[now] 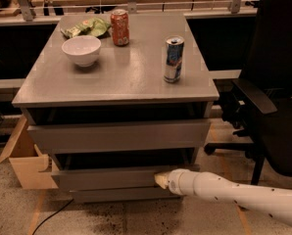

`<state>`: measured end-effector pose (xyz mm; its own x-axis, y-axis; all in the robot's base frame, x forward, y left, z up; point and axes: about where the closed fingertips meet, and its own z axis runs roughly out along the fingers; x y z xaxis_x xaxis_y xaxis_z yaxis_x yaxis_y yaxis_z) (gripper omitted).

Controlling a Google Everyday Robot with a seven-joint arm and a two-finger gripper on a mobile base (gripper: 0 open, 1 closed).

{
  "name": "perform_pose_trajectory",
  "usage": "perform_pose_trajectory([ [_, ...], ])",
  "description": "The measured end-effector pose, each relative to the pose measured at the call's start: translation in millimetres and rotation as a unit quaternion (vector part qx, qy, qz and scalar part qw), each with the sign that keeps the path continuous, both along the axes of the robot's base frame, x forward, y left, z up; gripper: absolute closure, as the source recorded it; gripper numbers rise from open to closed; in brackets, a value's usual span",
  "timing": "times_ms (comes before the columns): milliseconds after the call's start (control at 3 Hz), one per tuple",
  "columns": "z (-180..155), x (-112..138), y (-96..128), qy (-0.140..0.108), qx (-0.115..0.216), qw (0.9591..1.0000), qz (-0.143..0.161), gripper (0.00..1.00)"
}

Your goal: Close middle drawer

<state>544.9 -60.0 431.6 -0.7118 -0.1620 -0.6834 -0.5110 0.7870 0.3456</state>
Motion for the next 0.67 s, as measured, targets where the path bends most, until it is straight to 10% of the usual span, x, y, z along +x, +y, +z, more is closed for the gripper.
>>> perform_pose_trajectory([
  [667,-1.0,33.3,11.8,-0.018,0.020,0.9996,0.011,1.00],
])
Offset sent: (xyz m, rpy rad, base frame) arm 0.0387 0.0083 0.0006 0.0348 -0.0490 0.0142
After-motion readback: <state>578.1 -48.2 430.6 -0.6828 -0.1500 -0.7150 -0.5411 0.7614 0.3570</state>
